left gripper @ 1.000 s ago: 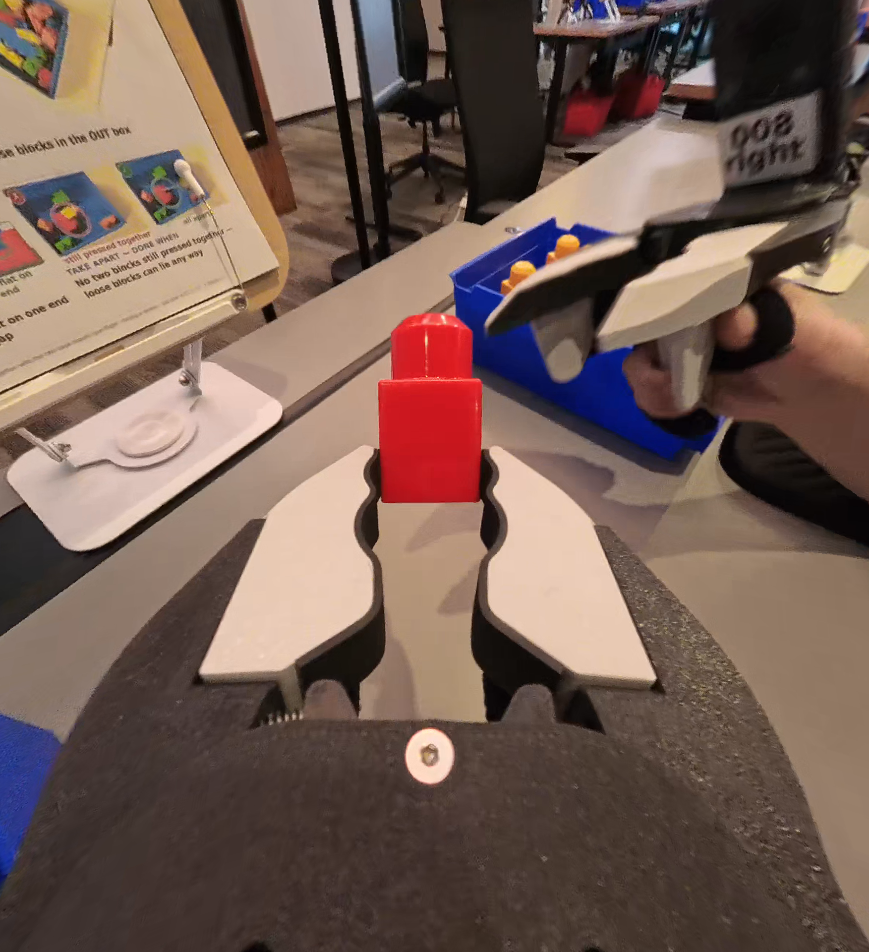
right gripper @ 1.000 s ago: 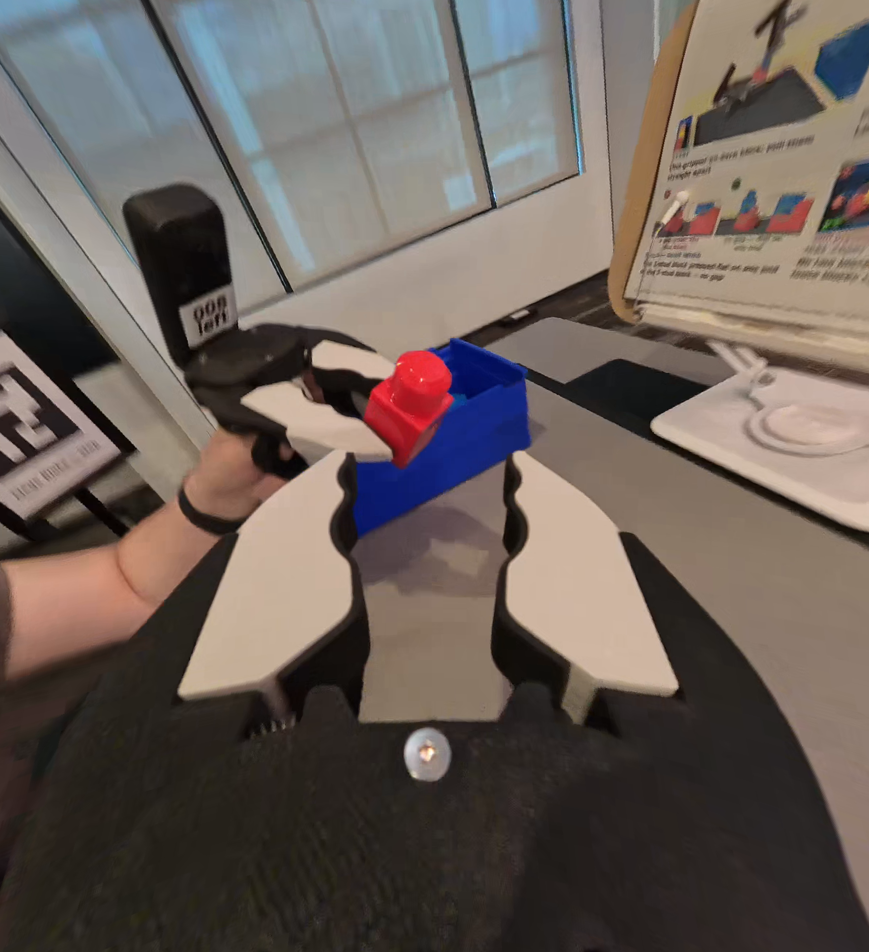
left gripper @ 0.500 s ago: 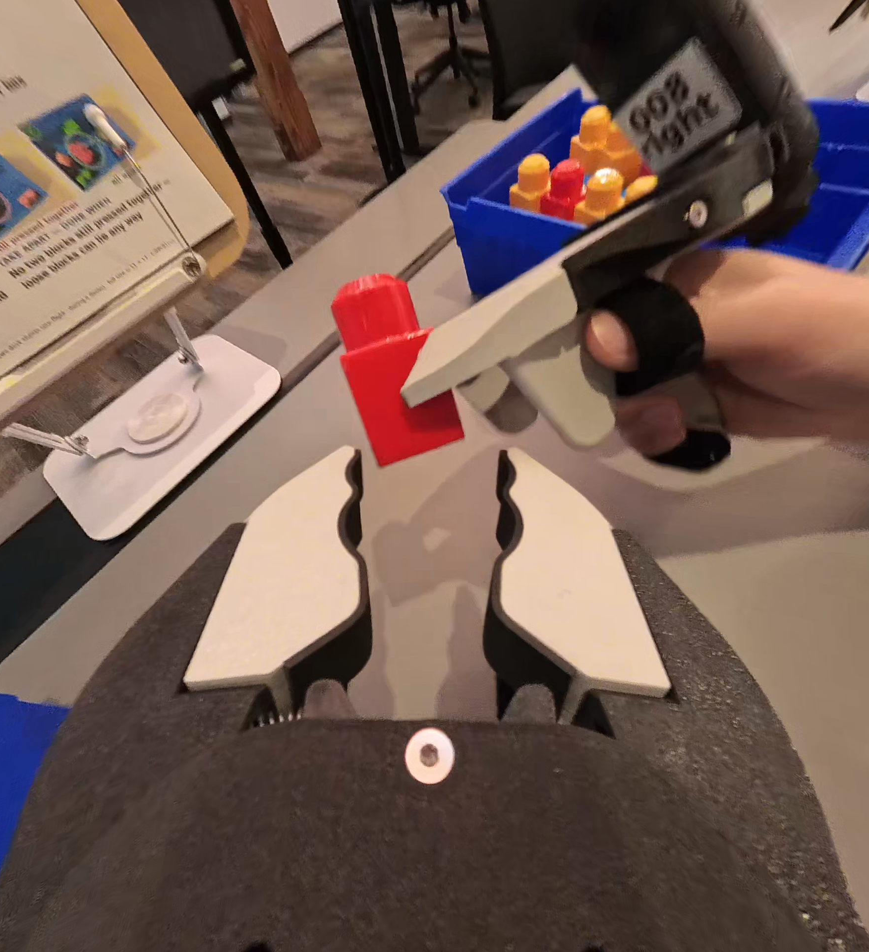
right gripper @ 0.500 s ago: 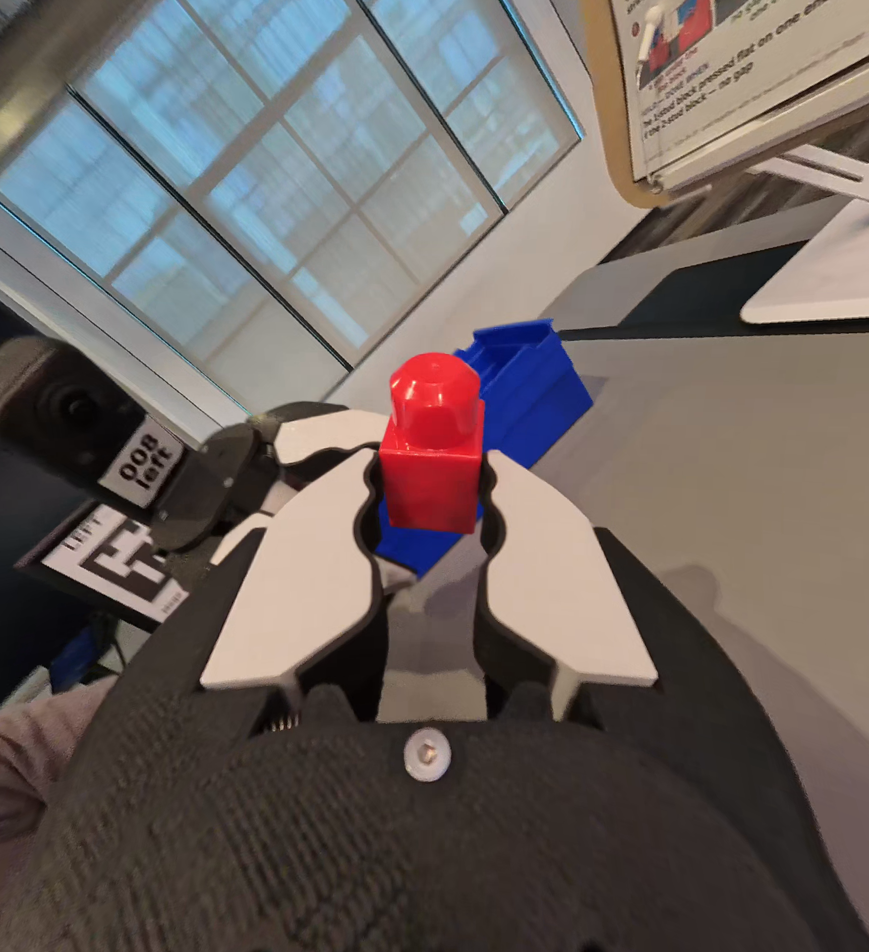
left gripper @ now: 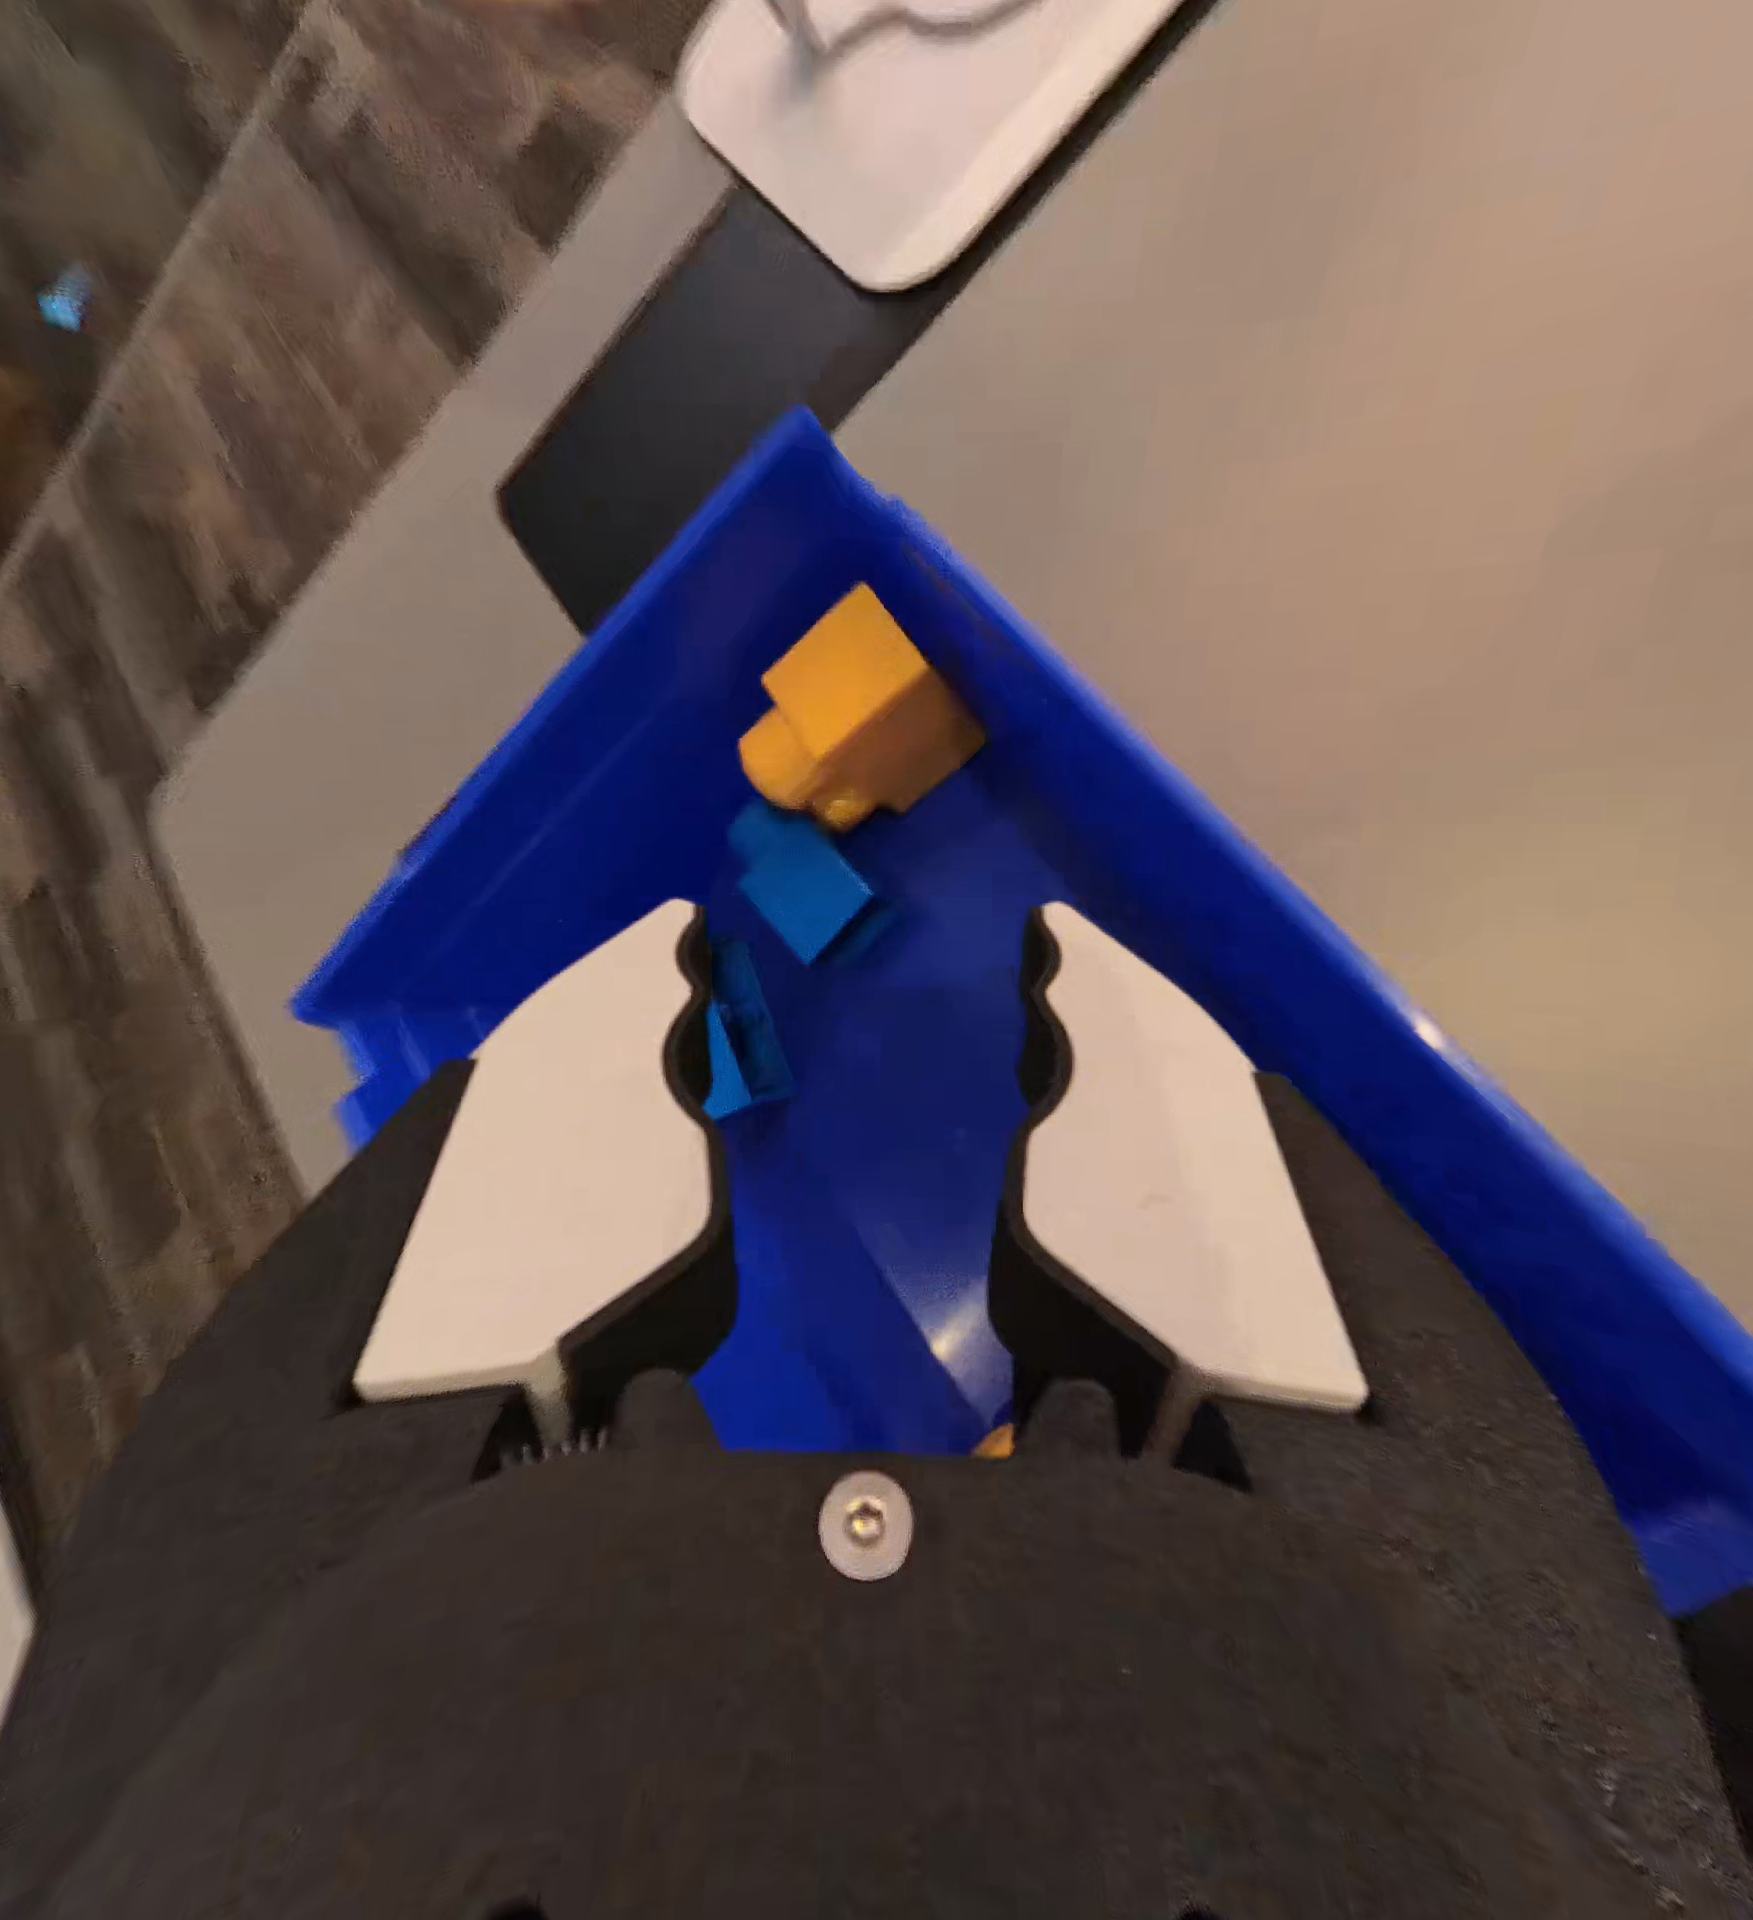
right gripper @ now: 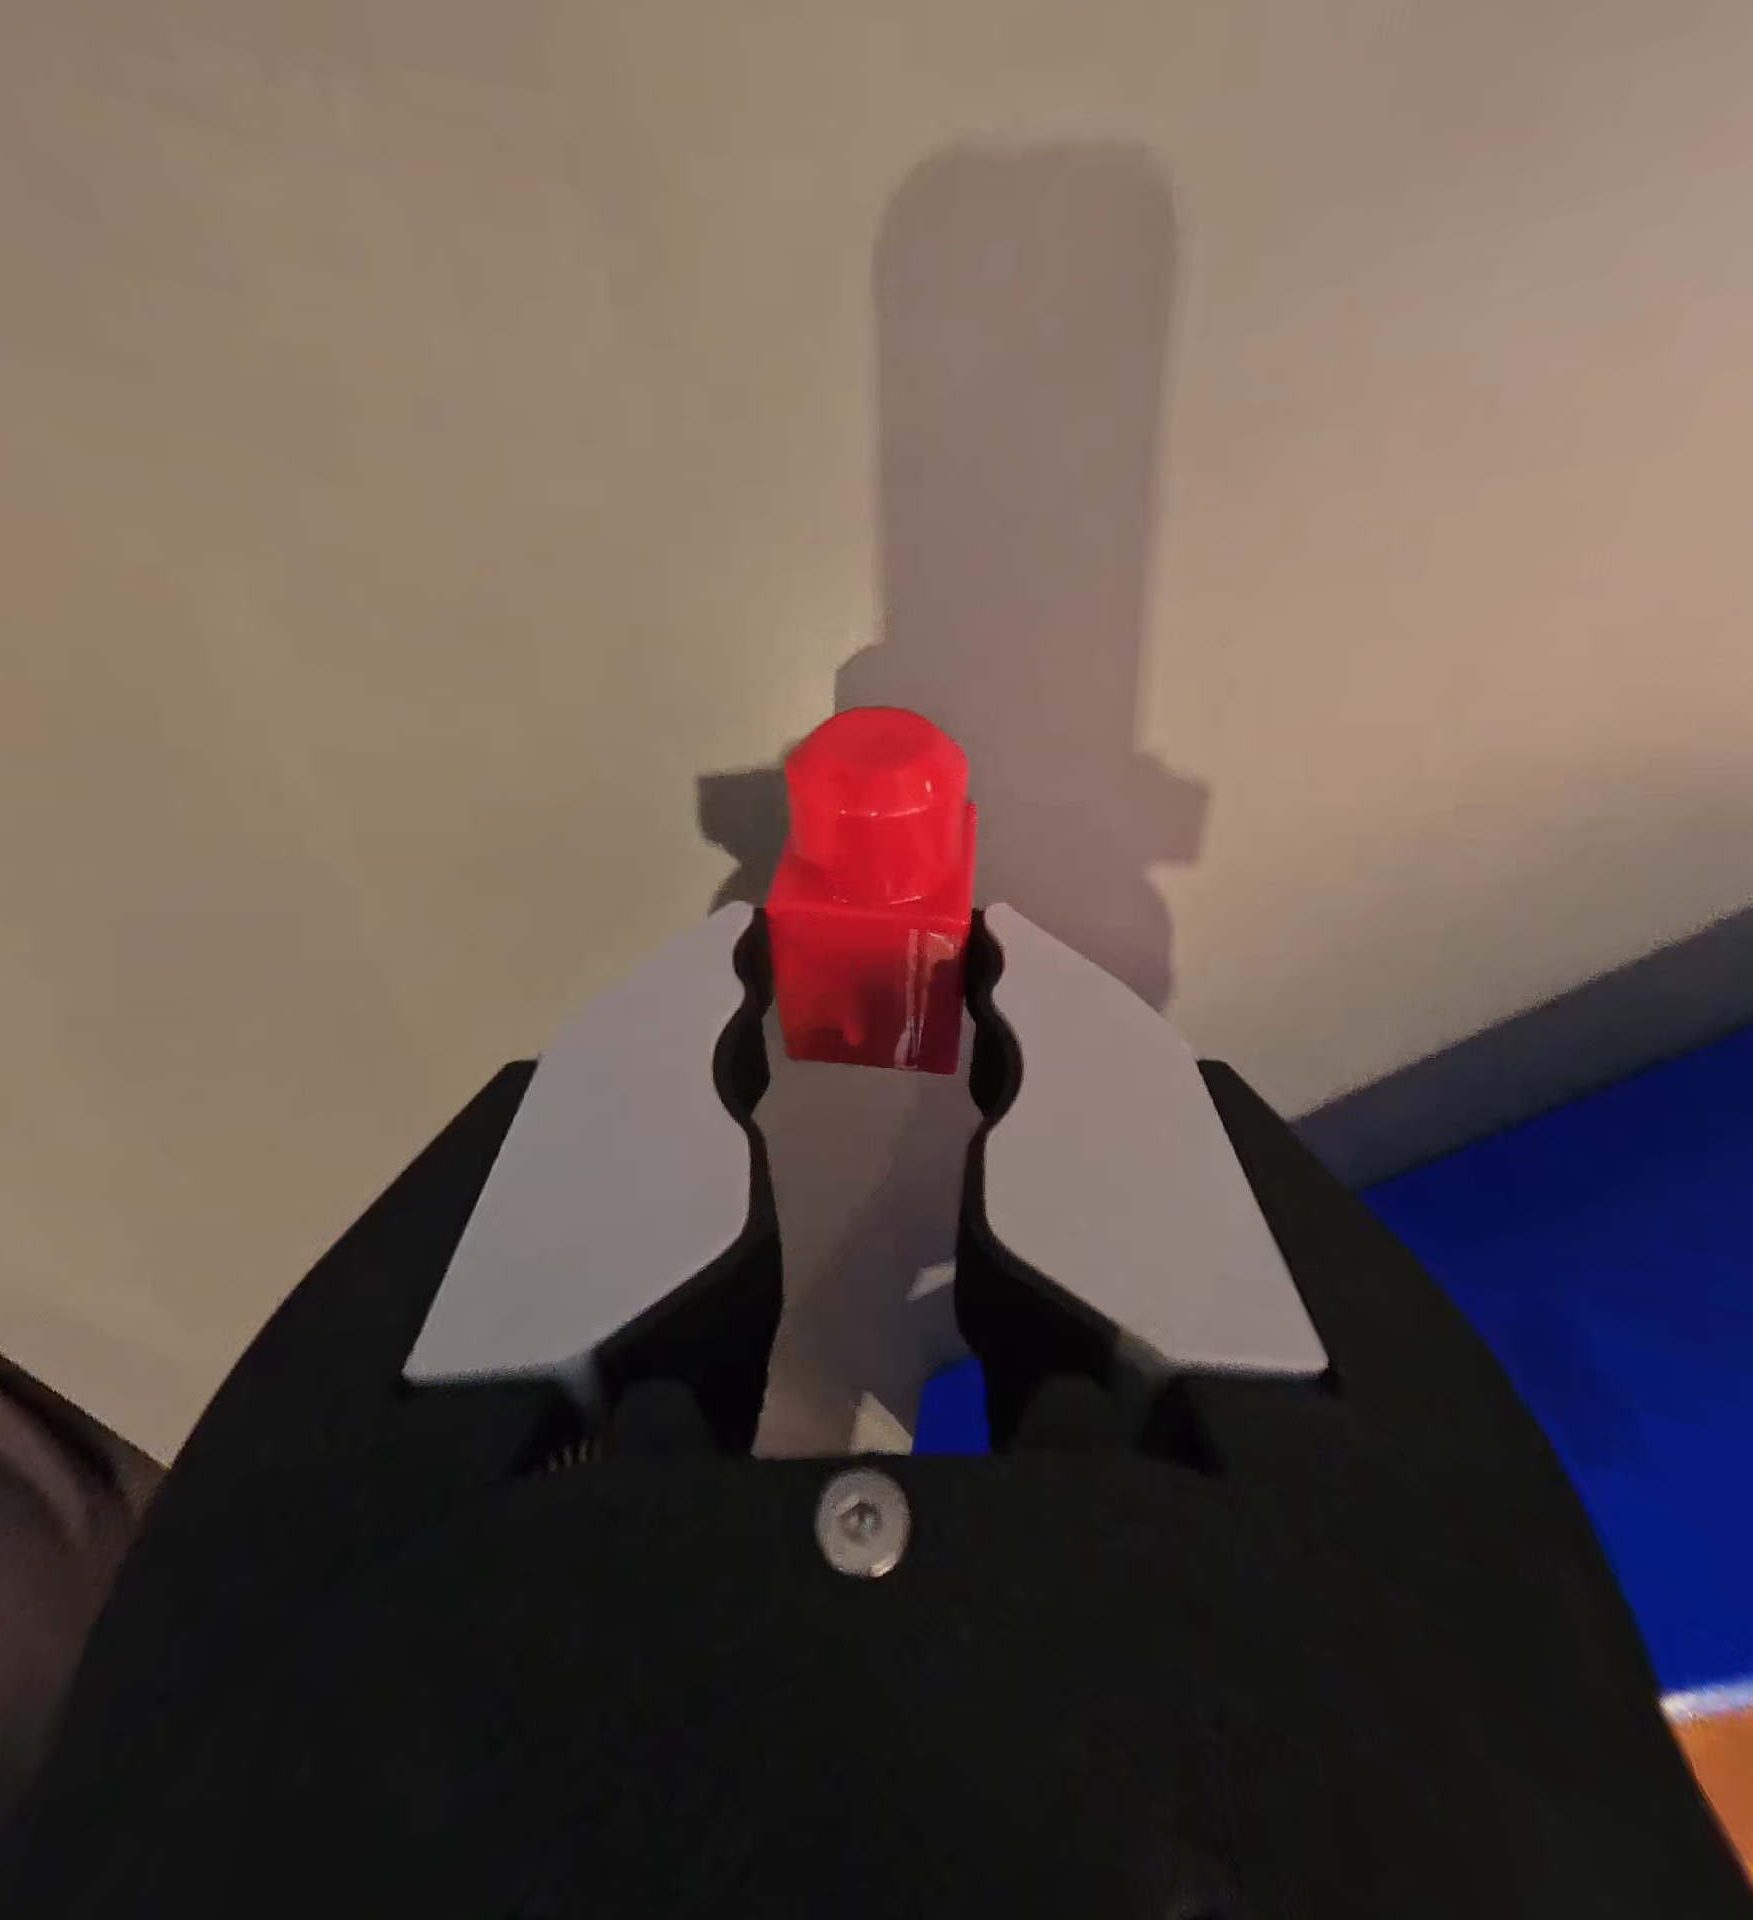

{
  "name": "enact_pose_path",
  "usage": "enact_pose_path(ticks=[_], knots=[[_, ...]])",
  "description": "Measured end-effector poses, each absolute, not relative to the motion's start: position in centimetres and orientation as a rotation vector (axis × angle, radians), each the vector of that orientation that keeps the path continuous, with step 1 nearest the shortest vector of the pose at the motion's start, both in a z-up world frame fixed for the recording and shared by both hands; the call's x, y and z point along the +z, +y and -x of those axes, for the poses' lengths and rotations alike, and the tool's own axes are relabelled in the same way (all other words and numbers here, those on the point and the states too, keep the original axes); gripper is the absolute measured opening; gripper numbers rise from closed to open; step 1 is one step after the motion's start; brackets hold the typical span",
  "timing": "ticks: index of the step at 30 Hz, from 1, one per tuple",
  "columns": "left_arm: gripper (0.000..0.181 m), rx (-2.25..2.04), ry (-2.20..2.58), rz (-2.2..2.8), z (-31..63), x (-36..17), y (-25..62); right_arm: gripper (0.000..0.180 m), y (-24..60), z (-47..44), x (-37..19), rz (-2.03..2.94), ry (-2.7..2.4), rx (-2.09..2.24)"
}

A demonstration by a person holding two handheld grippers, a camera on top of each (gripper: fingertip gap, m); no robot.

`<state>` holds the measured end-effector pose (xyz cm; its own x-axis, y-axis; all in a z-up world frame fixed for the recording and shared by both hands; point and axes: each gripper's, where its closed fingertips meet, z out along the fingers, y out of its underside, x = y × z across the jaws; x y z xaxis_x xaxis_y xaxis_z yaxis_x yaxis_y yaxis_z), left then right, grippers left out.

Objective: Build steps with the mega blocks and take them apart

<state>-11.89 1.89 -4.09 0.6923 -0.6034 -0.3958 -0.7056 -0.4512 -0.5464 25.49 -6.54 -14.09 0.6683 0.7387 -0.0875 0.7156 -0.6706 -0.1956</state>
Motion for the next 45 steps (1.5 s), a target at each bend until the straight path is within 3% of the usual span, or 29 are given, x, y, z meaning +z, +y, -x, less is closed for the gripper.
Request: enact_pose_path(ticks=[10,13,18,31,33,38,45], knots=[[0.065,0.143,1.128,2.044,11.3,-7.3,4.7,0.037,-6.6,-24.3,-15.2,2.724,-1.271,0.229],[0.061,0.162,1.208,2.010,10.7,-7.8,5.2,0.046,-6.8,-23.5,-13.9,2.660,-1.288,0.305],[0.060,0.246,1.418,1.981,10.2,-8.6,6.7,0.047,-6.7,-22.5,-11.7,2.567,-1.287,0.413],[0.057,0.251,1.708,1.976,9.2,-10.8,9.0,0.047,-7.3,-22.2,-11.7,2.564,-1.354,0.478],[0.049,0.269,1.728,1.961,9.3,-10.9,9.2,0.047,-7.4,-22.2,-11.7,2.562,-1.355,0.483],[0.056,0.287,1.754,1.979,9.6,-11.2,8.8,0.047,-7.6,-22.0,-12.0,2.568,-1.390,0.483],[0.046,0.245,1.747,1.983,9.4,-11.0,8.0,0.047,-7.7,-21.7,-12.1,2.556,-1.418,0.483]])
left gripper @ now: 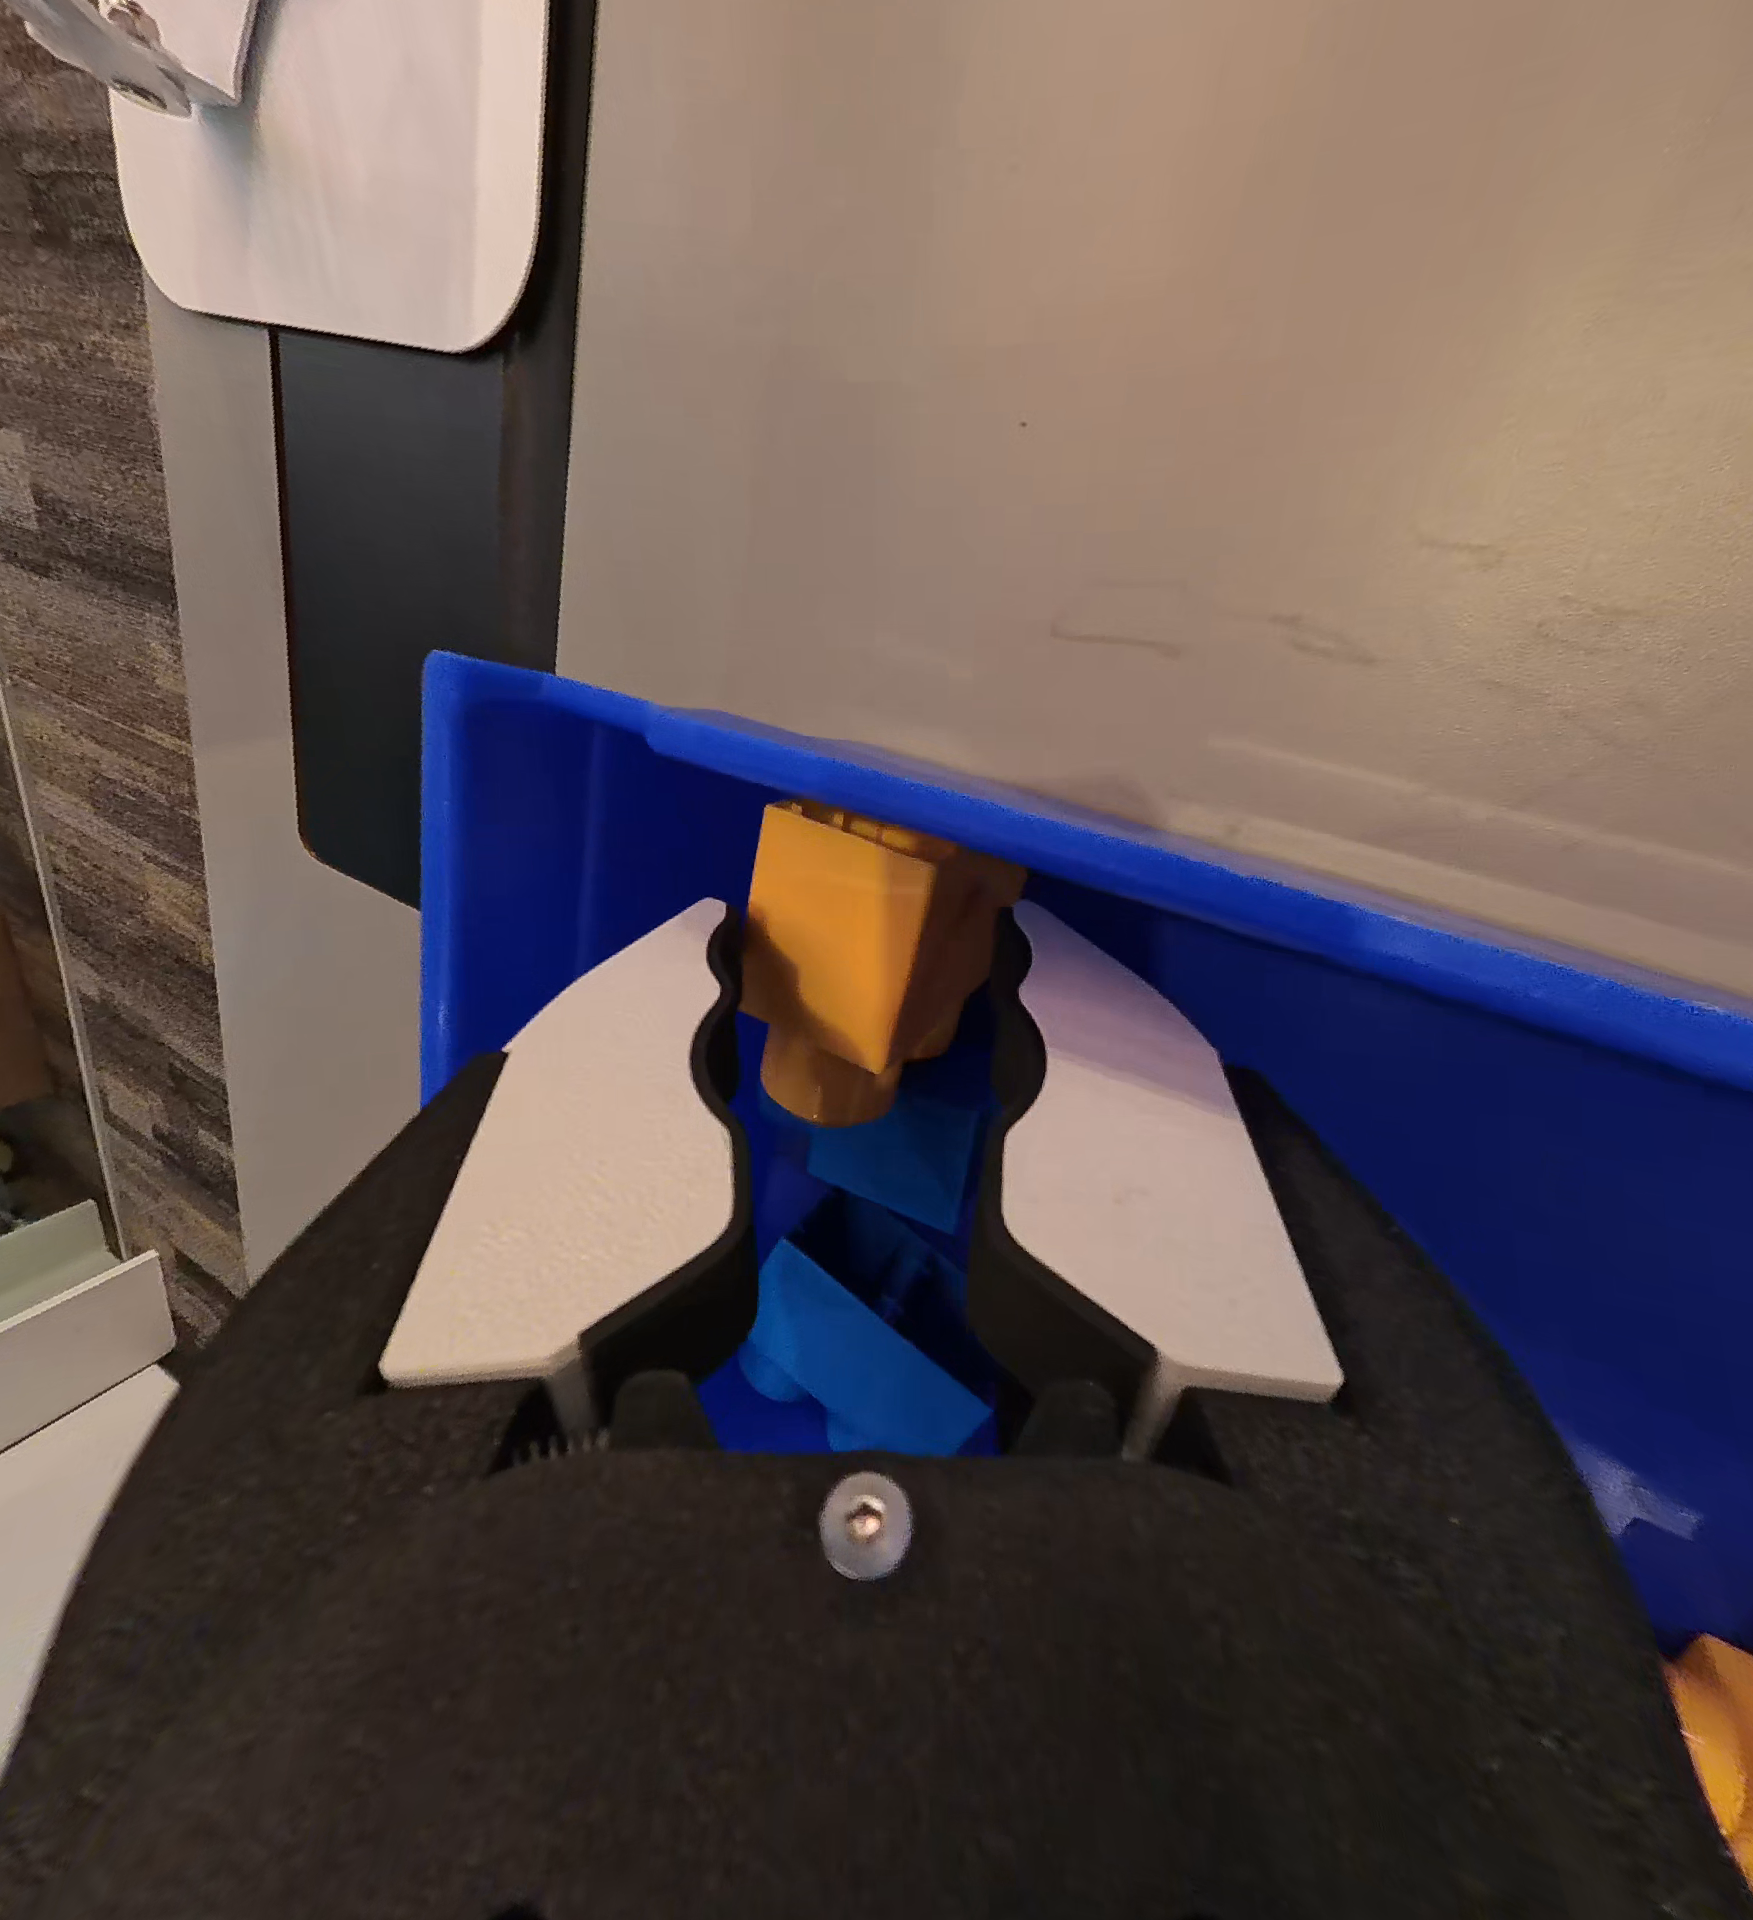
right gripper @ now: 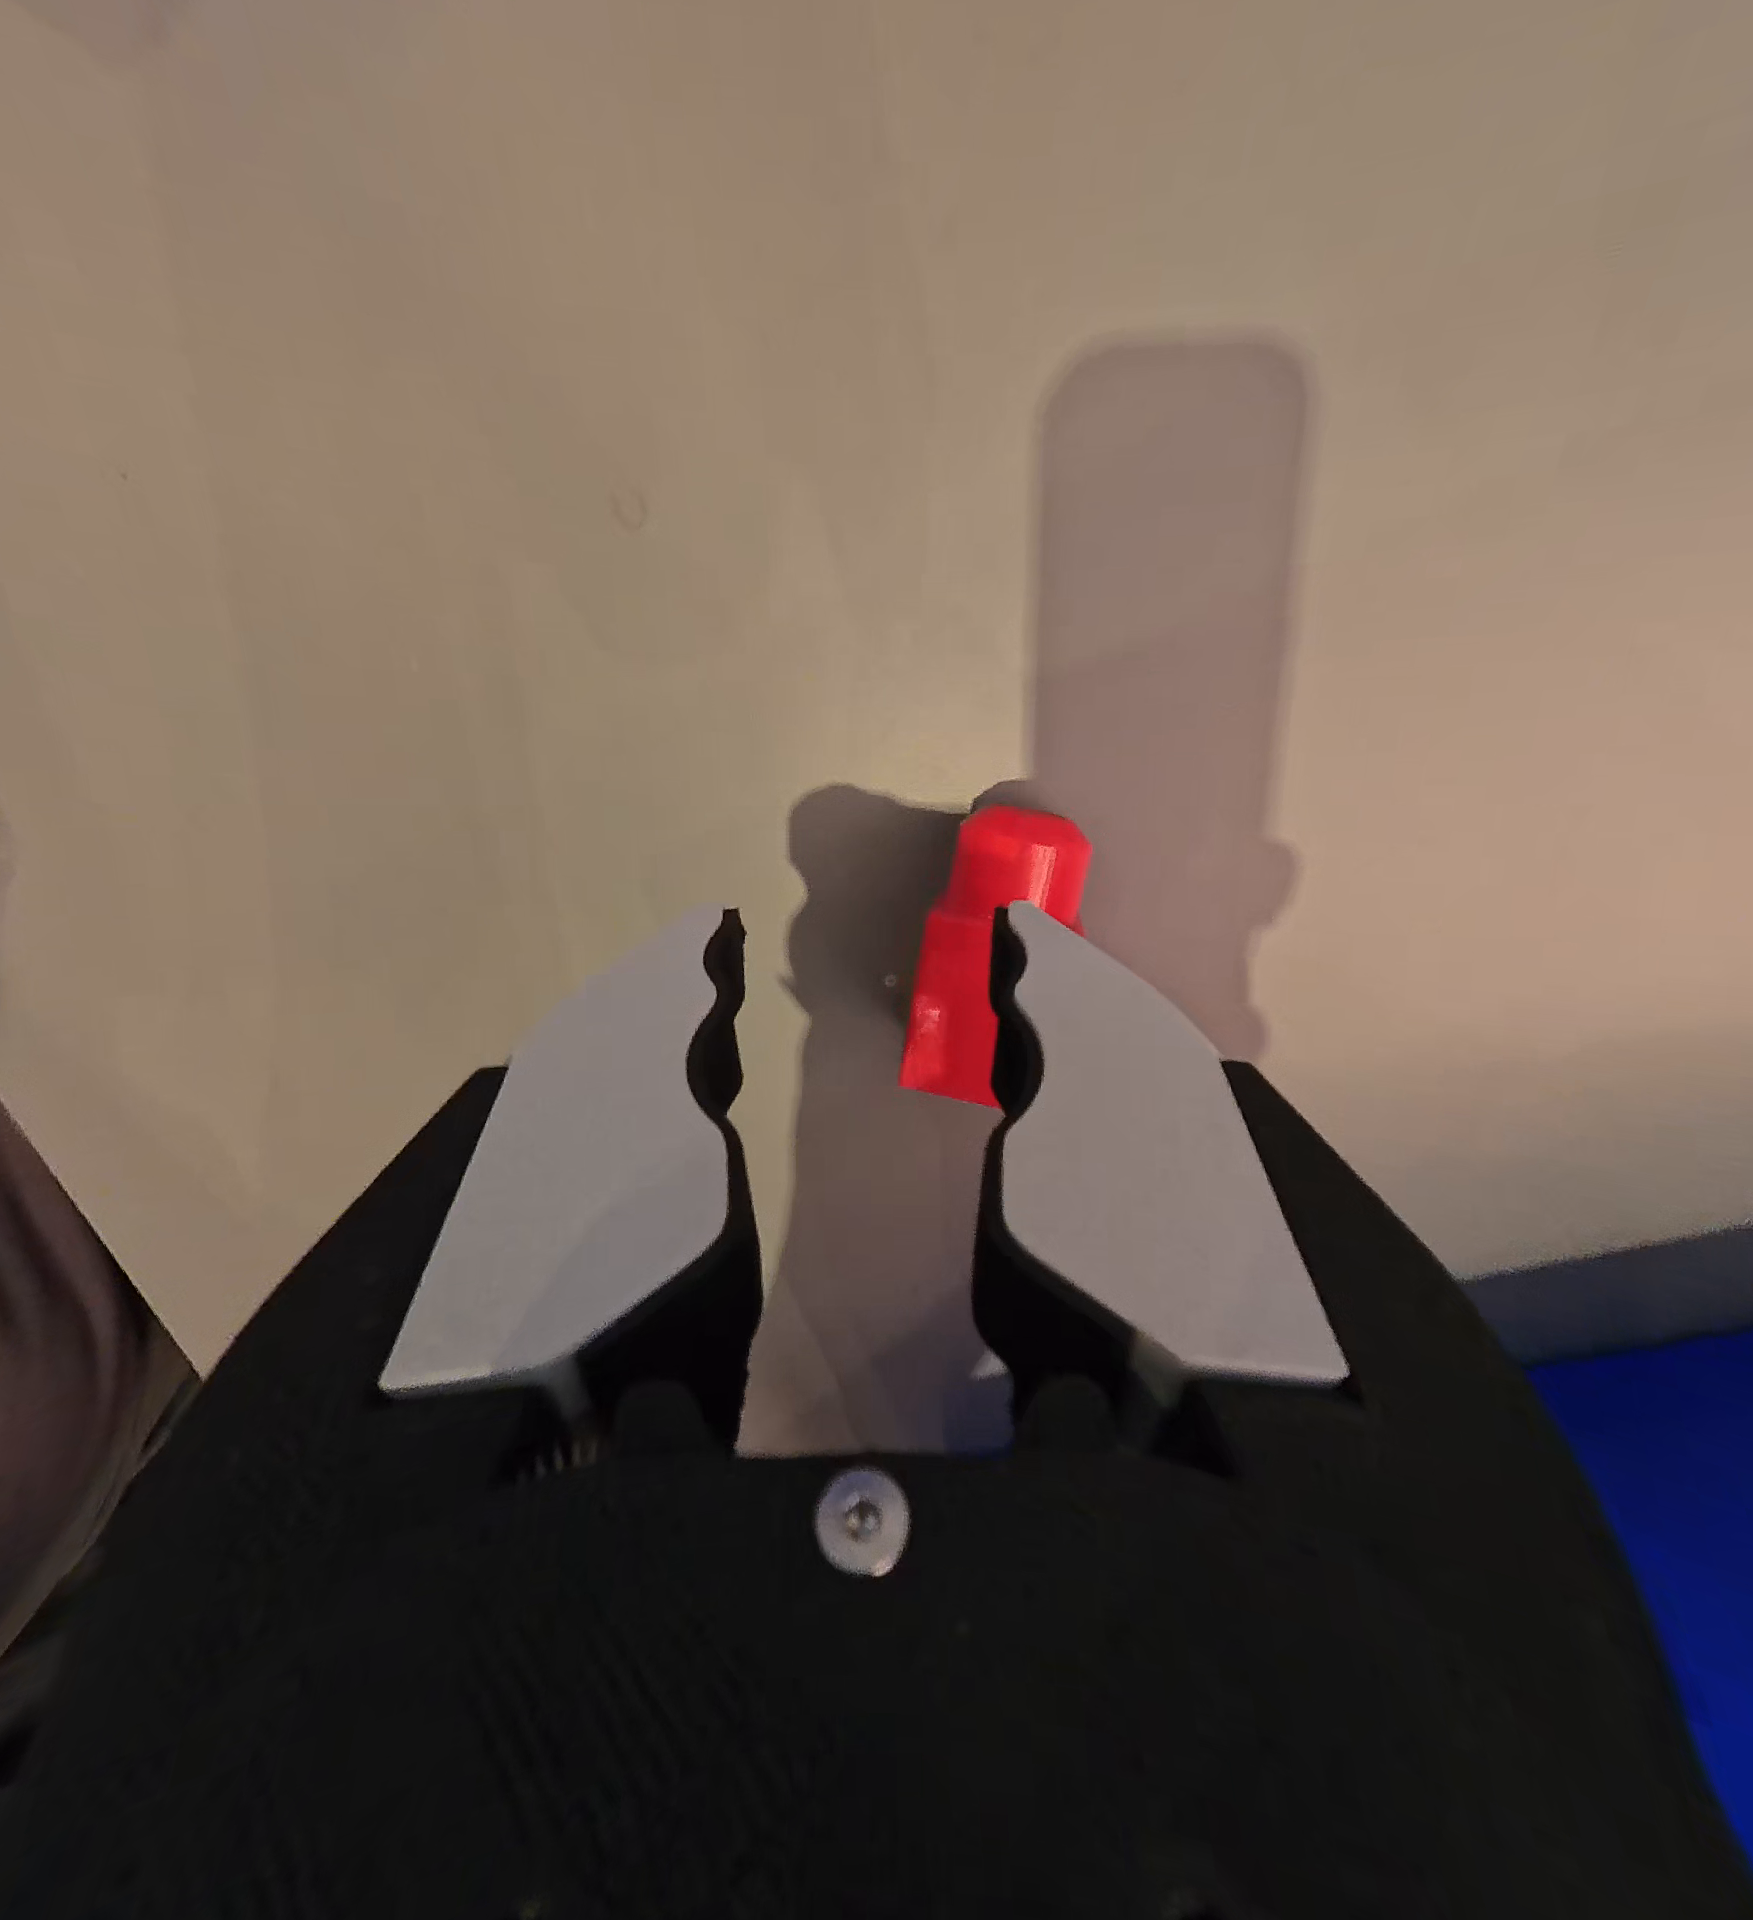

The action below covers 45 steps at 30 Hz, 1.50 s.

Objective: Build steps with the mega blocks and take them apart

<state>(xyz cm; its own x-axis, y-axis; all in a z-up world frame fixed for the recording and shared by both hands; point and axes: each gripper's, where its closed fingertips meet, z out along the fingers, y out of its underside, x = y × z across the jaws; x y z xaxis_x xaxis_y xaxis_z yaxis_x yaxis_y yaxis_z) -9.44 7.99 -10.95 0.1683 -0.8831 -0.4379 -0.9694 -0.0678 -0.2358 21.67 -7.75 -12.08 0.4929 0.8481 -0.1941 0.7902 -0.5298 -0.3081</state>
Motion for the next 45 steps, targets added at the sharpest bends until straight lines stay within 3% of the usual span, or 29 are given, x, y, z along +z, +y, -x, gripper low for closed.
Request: enact_pose_path(ticks=[8,13,17,21,27,33,38,43,45], knots=[[0.054,0.242,1.793,2.078,10.2,-11.9,8.6,0.047,-8.0,-21.4,-12.2,2.552,-1.438,0.505],[0.044,0.243,1.762,2.164,10.9,-12.4,8.5,0.046,-8.2,-21.4,-12.4,2.550,-1.456,0.509],[0.040,0.205,1.598,2.171,11.5,-9.6,8.0,0.046,-7.8,-21.3,-12.0,2.530,-1.439,0.518],[0.038,0.169,1.371,2.075,11.7,-3.4,7.2,0.045,-6.9,-20.8,-10.7,2.462,-1.397,0.531],[0.038,-0.350,1.029,1.763,4.8,8.4,1.0,0.044,-4.5,-16.5,-2.5,1.912,-1.254,0.599],[0.038,-0.899,0.932,1.432,-4.8,15.2,-7.8,0.044,-9.4,-11.8,9.7,1.254,-1.033,0.970],[0.037,-1.082,0.947,1.310,-9.8,16.6,-11.7,0.046,-11.5,-12.3,16.0,1.050,-0.844,1.345],[0.037,-1.141,0.989,1.321,-12.5,15.0,-12.4,0.046,-12.1,-12.4,15.7,1.045,-0.909,1.392],[0.037,-1.128,1.006,1.336,-12.9,14.1,-12.2,0.036,-12.0,-12.8,15.0,1.060,-0.951,1.353]])
